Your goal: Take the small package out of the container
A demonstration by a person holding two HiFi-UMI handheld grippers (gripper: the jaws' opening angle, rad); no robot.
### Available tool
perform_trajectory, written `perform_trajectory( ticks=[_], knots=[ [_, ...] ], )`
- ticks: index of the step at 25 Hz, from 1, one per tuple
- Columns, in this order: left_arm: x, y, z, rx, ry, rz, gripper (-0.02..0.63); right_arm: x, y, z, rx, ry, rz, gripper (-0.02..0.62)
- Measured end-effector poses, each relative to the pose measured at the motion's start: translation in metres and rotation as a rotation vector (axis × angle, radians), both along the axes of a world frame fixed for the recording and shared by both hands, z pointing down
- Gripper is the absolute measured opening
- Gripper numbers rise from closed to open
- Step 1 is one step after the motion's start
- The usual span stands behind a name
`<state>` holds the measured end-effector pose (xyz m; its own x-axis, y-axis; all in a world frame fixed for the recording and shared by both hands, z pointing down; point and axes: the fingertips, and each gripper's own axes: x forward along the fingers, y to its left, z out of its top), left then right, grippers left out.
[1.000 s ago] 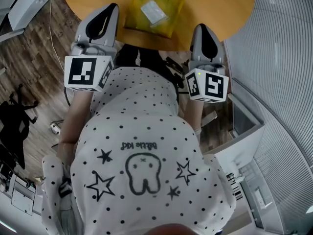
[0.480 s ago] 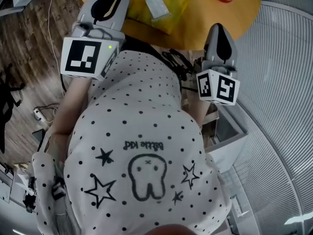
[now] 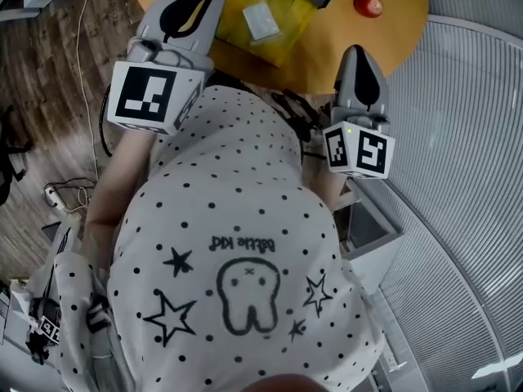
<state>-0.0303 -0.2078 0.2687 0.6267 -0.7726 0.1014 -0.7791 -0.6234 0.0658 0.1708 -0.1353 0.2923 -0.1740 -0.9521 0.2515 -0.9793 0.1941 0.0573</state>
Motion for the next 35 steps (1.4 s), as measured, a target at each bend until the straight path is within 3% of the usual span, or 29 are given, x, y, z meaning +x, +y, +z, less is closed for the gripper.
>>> perform_trajectory(
  ticks=[18,35],
  knots=[
    [0.002,0.001,-0.006,0.007,0.008,-0.01,0.003,-0.007,-0.006,-0.018,0.058,-0.03,-0.008,0.005],
    [-0.001,-0.027,0.006,-0.019,-0.003,0.0,0.003,-0.028,-0.052,0.011,-0.023,-0.048,-0.02,0.055]
  ],
)
